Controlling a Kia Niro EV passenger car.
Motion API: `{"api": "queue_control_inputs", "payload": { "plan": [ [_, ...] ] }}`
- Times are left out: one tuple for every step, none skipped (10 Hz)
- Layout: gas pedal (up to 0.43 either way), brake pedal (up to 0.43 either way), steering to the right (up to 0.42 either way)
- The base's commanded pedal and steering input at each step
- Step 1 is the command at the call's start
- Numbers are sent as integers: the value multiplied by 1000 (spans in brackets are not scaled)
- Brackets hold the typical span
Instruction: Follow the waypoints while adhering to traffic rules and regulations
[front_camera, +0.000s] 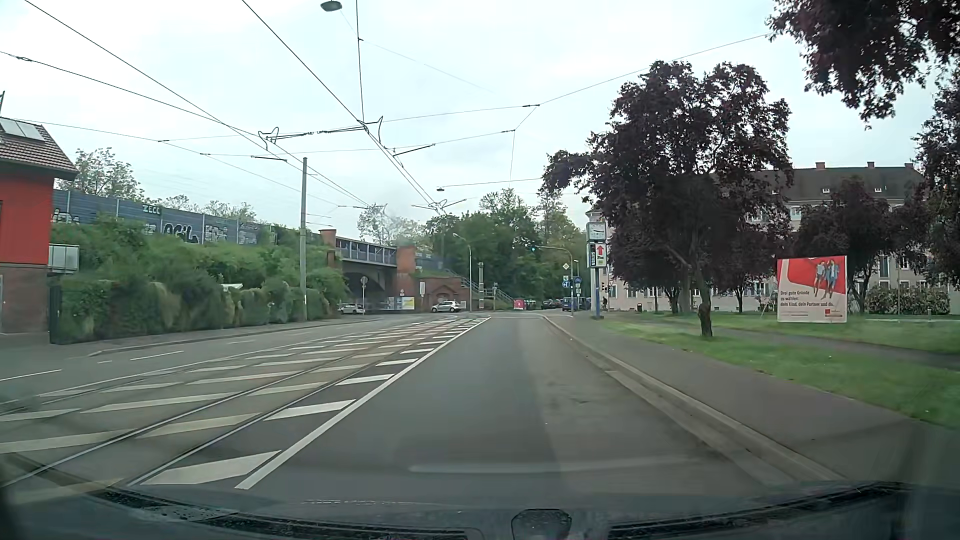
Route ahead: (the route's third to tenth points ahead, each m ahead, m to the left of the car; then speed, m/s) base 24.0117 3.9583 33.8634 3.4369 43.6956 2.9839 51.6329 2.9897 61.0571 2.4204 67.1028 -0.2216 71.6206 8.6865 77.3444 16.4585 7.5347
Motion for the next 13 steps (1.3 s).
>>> {"api": "queue_control_inputs", "payload": {
  "plan": [
    [87, 0, 6],
    [87, 0, 6],
    [87, 0, 6],
    [87, 0, 6],
    [87, 0, 5],
    [87, 0, 5],
    [79, 0, 5],
    [79, 0, 5],
    [79, 0, 5],
    [79, 0, 5],
    [79, 0, 5],
    [79, 0, 5],
    [79, 0, 5]
  ]
}}
